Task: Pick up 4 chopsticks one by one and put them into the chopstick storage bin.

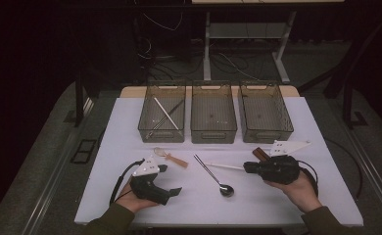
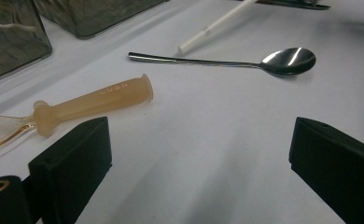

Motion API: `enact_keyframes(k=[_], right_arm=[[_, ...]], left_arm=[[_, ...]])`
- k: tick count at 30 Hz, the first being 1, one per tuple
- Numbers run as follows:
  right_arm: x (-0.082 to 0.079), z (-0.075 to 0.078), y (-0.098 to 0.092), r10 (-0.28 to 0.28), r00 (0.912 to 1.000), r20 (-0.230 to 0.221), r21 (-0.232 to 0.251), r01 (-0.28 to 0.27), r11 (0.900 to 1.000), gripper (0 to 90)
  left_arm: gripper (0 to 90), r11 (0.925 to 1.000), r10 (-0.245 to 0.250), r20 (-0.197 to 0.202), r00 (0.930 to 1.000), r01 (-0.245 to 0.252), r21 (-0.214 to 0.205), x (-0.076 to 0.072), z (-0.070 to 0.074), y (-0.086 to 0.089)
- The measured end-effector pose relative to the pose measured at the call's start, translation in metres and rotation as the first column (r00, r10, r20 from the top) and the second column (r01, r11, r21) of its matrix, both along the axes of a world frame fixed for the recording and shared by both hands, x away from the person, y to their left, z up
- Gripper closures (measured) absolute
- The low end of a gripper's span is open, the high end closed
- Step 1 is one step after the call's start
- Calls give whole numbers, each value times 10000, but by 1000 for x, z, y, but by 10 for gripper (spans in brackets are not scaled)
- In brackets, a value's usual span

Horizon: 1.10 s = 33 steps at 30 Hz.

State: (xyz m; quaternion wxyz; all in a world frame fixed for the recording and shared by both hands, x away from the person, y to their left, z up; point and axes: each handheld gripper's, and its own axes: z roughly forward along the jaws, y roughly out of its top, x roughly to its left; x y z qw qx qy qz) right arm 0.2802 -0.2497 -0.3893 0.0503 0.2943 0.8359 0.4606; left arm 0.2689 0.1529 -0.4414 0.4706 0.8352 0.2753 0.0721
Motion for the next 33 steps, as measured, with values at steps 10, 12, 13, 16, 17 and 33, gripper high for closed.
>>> enact_keyframes(k=[10, 12, 13, 16, 17, 33], right_arm=[[10, 10, 8, -35, 9999, 103, 382, 31, 9993, 855], [13, 11, 11, -39, 9999, 106, 451, 34, 9990, 856], [15, 12, 12, -64, 9999, 96, 478, 59, 9988, 857], [22, 14, 16, -102, 9999, 86, 672, 96, 9977, 857], [25, 15, 17, -126, 9999, 56, 718, 122, 9973, 857], [63, 54, 49, -351, 9972, 659, 1478, 250, 9887, 856]], left_arm=[[43, 10000, 34, -15, 10000, -34, -56, 0, 0, 0], [43, 10000, 43, -19, 10000, -44, -73, 0, 0, -1], [43, 9999, 95, -37, 9999, -95, -142, 0, 0, -1], [43, 9999, 65, -31, 10000, -66, -116, 0, 0, -1], [43, 9999, 68, -30, 10000, -69, -120, 0, 0, -1], [55, 9999, 84, 76, 9999, -83, -67, 0, 0, 0]])
